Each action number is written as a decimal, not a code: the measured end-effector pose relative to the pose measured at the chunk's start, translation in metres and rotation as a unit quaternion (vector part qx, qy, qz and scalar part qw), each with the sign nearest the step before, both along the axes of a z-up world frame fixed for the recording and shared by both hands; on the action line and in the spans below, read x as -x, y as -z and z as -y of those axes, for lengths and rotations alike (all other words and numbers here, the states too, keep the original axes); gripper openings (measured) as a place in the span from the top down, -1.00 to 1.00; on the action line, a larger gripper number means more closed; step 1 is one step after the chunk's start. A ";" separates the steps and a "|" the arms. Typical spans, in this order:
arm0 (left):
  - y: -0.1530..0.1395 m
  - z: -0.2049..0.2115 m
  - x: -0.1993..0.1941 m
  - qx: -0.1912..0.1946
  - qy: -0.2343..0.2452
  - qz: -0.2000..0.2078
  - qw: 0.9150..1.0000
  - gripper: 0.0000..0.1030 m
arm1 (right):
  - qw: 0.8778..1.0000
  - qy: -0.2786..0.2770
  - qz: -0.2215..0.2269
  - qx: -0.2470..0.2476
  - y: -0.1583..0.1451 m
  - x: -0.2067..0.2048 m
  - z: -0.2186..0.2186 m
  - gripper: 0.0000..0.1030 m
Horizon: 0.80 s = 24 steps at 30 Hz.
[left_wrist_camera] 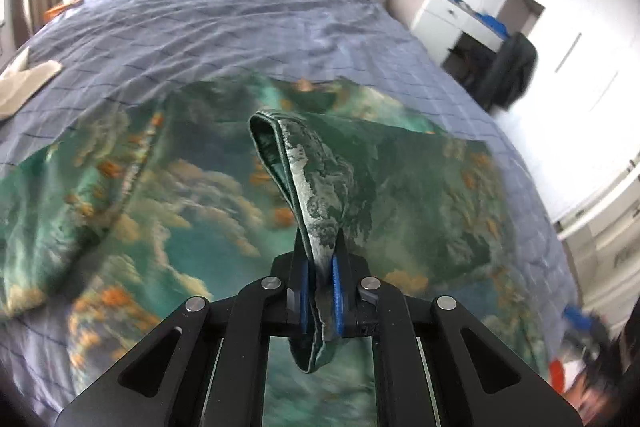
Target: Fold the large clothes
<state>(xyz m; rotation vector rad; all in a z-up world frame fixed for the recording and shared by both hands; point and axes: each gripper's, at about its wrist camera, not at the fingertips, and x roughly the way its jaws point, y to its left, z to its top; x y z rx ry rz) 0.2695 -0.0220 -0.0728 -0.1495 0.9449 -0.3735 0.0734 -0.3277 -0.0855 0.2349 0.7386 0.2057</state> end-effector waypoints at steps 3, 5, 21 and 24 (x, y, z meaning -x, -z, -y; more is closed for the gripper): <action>0.030 -0.015 -0.011 -0.013 -0.014 -0.030 0.999 0.86 | 1.000 0.015 -0.018 0.012 0.001 -0.062 0.014 0.21; 0.045 -0.021 -0.010 -0.013 -0.019 -0.041 0.999 0.86 | 0.999 0.019 -0.037 0.004 0.005 -0.115 0.023 0.21; 0.103 -0.035 -0.014 0.000 -0.036 -0.051 0.998 0.79 | 0.987 0.025 -0.158 -0.012 0.111 -0.274 0.015 0.29; 0.104 -0.035 -0.015 0.002 -0.038 -0.047 0.998 0.78 | 0.988 0.004 -0.157 0.010 0.094 -0.253 0.008 0.28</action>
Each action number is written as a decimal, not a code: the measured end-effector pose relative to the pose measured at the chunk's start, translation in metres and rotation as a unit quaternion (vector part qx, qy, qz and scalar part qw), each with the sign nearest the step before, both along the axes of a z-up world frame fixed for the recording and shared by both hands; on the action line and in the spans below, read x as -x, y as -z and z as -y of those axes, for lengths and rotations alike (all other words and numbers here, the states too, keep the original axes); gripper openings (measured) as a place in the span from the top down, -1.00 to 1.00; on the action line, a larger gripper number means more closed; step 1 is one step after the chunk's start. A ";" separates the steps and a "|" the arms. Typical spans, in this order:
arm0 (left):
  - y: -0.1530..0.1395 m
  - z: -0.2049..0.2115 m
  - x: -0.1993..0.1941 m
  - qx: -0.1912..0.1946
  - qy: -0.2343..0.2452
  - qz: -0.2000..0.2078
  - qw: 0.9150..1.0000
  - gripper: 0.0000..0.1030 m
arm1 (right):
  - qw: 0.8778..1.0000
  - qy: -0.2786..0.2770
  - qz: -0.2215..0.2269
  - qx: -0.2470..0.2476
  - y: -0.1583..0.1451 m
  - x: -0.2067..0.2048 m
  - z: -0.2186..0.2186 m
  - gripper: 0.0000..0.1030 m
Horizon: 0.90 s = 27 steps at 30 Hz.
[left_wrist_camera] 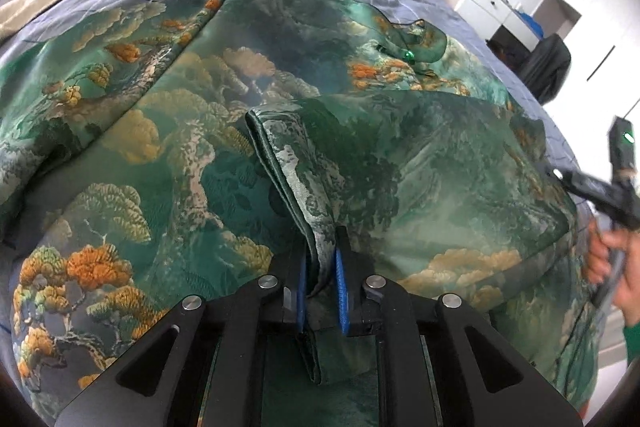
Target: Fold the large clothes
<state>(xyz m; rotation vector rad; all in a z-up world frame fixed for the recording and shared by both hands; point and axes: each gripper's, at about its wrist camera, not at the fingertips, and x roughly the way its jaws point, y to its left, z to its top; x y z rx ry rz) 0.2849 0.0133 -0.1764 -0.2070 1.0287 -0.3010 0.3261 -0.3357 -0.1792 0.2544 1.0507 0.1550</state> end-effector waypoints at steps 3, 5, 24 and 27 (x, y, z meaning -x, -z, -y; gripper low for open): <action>0.001 0.001 0.001 -0.002 -0.002 0.005 1.000 0.78 | 0.999 -0.037 0.001 -0.009 -0.013 0.032 -0.006 0.28; 0.001 0.004 0.002 -0.010 -0.002 0.011 1.000 0.77 | 0.998 -0.056 -0.008 -0.014 -0.014 0.057 -0.013 0.28; -0.032 -0.040 0.086 -0.065 -0.017 0.056 0.996 -0.56 | 0.998 0.003 0.051 0.044 -0.034 0.161 -0.037 -0.10; -0.036 -0.071 0.108 -0.085 -0.028 0.050 0.995 -0.57 | 0.998 0.002 0.066 0.021 -0.043 0.210 -0.042 -0.10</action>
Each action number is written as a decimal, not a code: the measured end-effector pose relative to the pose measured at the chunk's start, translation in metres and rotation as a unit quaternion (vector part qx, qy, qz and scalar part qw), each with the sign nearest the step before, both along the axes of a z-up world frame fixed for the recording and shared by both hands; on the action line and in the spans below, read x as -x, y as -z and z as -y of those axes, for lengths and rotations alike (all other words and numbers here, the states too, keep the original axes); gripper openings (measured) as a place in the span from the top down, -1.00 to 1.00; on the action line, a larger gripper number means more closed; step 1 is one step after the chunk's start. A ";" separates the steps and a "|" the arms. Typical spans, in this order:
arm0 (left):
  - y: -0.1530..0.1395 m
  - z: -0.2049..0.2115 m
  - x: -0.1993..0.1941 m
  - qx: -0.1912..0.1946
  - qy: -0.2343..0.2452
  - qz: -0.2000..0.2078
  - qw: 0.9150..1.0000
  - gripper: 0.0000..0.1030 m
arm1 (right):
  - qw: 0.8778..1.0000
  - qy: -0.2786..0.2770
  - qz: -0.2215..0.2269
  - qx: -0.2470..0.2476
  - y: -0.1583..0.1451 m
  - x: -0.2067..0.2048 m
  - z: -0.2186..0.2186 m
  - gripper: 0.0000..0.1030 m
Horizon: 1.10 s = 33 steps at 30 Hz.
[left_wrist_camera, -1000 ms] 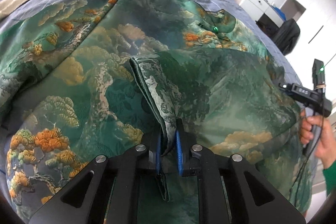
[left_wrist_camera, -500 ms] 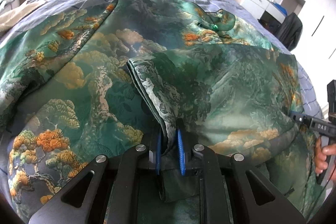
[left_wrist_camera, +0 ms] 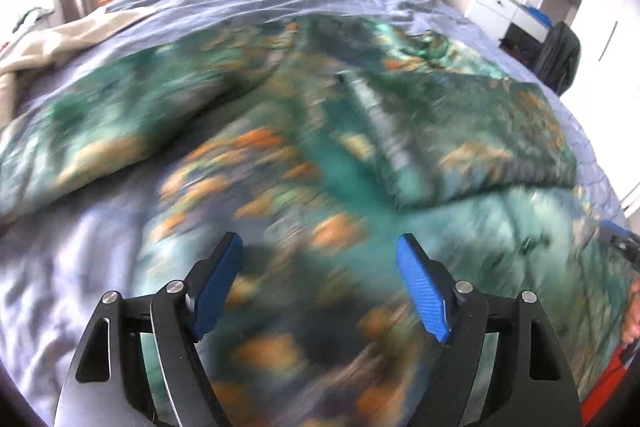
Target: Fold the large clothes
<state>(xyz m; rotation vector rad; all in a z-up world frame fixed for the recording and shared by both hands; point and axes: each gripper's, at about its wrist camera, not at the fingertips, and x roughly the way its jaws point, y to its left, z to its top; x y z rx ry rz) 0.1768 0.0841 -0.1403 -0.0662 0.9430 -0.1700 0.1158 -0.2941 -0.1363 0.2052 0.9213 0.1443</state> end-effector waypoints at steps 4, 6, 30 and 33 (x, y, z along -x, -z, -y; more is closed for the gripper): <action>-0.008 -0.049 0.013 -0.009 -0.046 0.003 0.999 -0.63 | 1.000 -0.004 0.011 -0.012 -0.005 0.041 -0.015 -0.10; -0.011 -0.085 0.016 0.005 -0.098 0.006 0.995 -0.64 | 1.000 -0.013 0.010 -0.012 -0.004 0.057 -0.025 -0.10; 0.028 -0.296 -0.001 0.232 -0.448 0.019 0.863 0.78 | 0.996 -0.077 -0.015 -0.031 0.002 0.077 -0.080 -0.10; -0.001 -0.271 0.002 0.160 -0.427 0.051 0.889 0.83 | 0.996 -0.085 -0.015 -0.037 0.003 0.081 -0.086 -0.10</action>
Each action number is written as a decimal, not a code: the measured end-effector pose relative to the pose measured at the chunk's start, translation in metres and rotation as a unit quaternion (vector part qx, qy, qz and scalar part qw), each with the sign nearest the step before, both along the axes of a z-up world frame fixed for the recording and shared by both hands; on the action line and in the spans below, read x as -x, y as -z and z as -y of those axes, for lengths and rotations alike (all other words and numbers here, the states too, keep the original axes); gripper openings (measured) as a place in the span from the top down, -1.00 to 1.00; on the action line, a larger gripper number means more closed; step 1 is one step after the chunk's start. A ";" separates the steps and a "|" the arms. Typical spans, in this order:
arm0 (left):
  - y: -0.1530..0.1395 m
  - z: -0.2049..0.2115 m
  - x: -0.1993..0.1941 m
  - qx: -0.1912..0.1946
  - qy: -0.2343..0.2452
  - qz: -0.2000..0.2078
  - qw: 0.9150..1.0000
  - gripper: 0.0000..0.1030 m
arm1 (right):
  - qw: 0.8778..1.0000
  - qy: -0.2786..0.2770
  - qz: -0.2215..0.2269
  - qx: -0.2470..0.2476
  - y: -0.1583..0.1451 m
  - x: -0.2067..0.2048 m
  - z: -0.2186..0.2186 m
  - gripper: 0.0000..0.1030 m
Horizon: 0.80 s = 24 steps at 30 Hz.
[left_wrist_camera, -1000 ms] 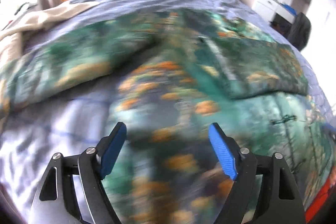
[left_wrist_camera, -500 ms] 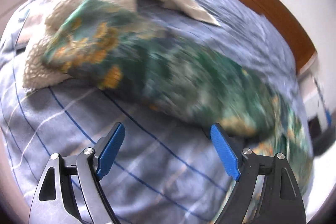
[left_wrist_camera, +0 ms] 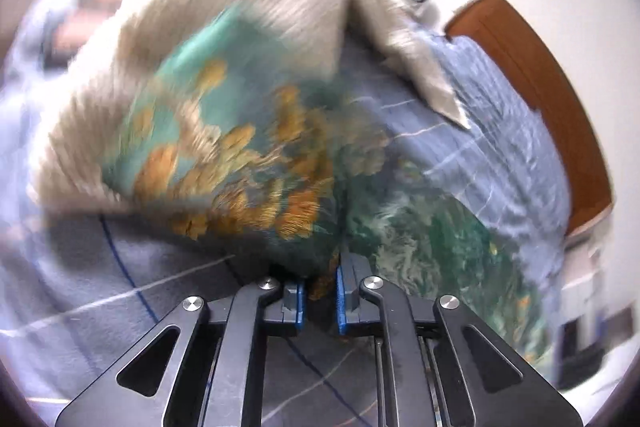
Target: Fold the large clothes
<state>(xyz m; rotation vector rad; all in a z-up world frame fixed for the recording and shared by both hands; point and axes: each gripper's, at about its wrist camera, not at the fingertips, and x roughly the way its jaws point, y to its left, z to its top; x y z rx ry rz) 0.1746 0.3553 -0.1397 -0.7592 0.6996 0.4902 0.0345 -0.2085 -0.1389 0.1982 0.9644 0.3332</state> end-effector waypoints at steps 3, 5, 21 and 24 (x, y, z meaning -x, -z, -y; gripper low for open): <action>-0.052 0.054 -0.009 -0.145 0.061 0.016 0.987 0.84 | 1.000 -0.007 0.006 -0.007 -0.003 0.004 -0.005 -0.10; -0.082 0.097 -0.021 -0.231 0.113 0.036 0.966 0.84 | 1.000 -0.010 0.011 -0.013 -0.005 0.005 -0.007 -0.10; -0.011 0.395 -0.040 -0.419 0.479 -0.009 0.772 0.18 | 0.999 0.034 0.031 -0.027 -0.019 0.012 0.027 -0.10; 0.008 0.393 -0.026 -0.394 0.496 -0.027 0.773 -0.15 | 0.998 0.041 0.034 -0.022 -0.023 0.002 0.036 -0.10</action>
